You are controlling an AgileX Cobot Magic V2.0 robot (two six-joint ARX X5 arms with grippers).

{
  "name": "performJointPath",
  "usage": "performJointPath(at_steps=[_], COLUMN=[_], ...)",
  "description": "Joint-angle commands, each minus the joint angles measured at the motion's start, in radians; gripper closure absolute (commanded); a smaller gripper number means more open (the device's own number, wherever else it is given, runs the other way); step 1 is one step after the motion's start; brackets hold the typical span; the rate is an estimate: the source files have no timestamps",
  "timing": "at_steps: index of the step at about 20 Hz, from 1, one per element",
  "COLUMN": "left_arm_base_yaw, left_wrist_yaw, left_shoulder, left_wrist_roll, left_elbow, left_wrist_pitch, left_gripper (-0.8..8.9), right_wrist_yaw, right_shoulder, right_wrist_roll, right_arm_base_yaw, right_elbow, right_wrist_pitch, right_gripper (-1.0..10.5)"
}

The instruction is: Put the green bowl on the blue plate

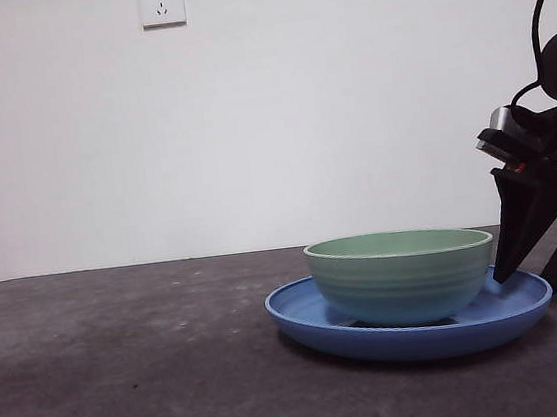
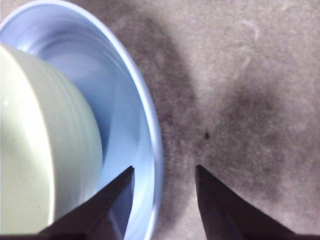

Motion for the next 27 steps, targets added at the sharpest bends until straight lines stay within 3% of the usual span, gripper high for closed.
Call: performJointPath(at_steps=[1,8,18,24,27], left_arm_base_yaw=[-0.005,-0.005,-0.005,-0.005,-0.005], left_wrist_yaw=[0.005,0.005,0.005,0.005,0.005], left_shoulder=[0.005,0.005,0.005,0.005,0.005], left_wrist_roll=[-0.006,-0.006,-0.006,-0.006,-0.006], left_elbow=[0.021,0.021,0.021,0.021,0.021], left_wrist_pitch=[0.009,0.011,0.011,0.011,0.011], left_gripper=[1.76,1.76,1.76,1.75,1.76], right_wrist_yaw=[-0.005,-0.004,-0.039,-0.050,-0.003], right_shoulder=[0.035,0.061,0.060,0.060,0.066], right_wrist_roll=[0.000,0.003,0.078,0.143,0.193], right_arm_base_yaw=[0.006,0.026,0.052,0.168,0.252], right_elbow=[0.015,0.015,0.116,0.211,0.213], right_wrist_pitch=[0.006,0.028,-0.014,-0.045,0.008], right_gripper=[7.6,9.4,9.4,9.4,9.4])
